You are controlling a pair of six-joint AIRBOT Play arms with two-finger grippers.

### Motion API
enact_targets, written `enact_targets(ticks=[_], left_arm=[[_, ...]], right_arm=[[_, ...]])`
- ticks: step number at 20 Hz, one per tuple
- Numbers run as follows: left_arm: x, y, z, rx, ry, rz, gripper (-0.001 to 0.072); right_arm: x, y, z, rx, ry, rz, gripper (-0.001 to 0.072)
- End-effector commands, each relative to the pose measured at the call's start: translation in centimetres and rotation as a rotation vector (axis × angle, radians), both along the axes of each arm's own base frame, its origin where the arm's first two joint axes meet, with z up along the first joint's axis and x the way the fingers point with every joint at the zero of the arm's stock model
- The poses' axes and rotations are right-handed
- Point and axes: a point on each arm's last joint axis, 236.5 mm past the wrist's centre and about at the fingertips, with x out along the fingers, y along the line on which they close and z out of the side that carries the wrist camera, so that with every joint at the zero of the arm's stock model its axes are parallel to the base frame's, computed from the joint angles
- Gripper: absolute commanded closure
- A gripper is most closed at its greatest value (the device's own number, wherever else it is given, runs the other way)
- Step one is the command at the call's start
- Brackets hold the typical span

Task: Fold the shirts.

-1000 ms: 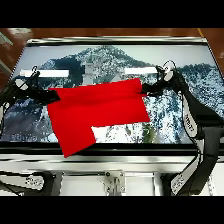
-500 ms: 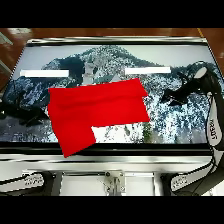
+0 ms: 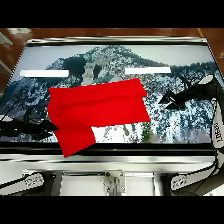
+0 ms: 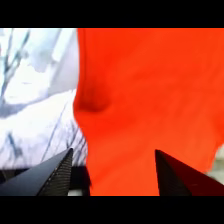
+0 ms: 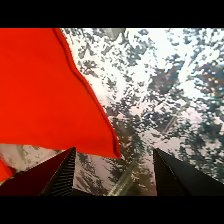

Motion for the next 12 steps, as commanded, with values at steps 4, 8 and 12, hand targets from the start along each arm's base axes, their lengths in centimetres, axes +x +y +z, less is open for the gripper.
enact_targets(ticks=[4, 8, 12], left_arm=[[3.5, 0.2, -1.1, 0.058, -0.094, 0.100, 0.0124], [4.1, -1.4, -1.9, 0.065, -0.074, 0.106, 0.0578], [3.6, -2.4, -1.4, 0.046, -0.071, 0.059, 0.0663]], right_arm=[[0.3, 0.4, 0.2, 0.020, -0.003, -0.020, 0.0113], [-0.9, 0.7, -0.3, 0.013, 0.053, -0.008, 0.0112], [-4.6, 3.9, -3.4, -0.002, 0.147, 0.094, 0.0032]])
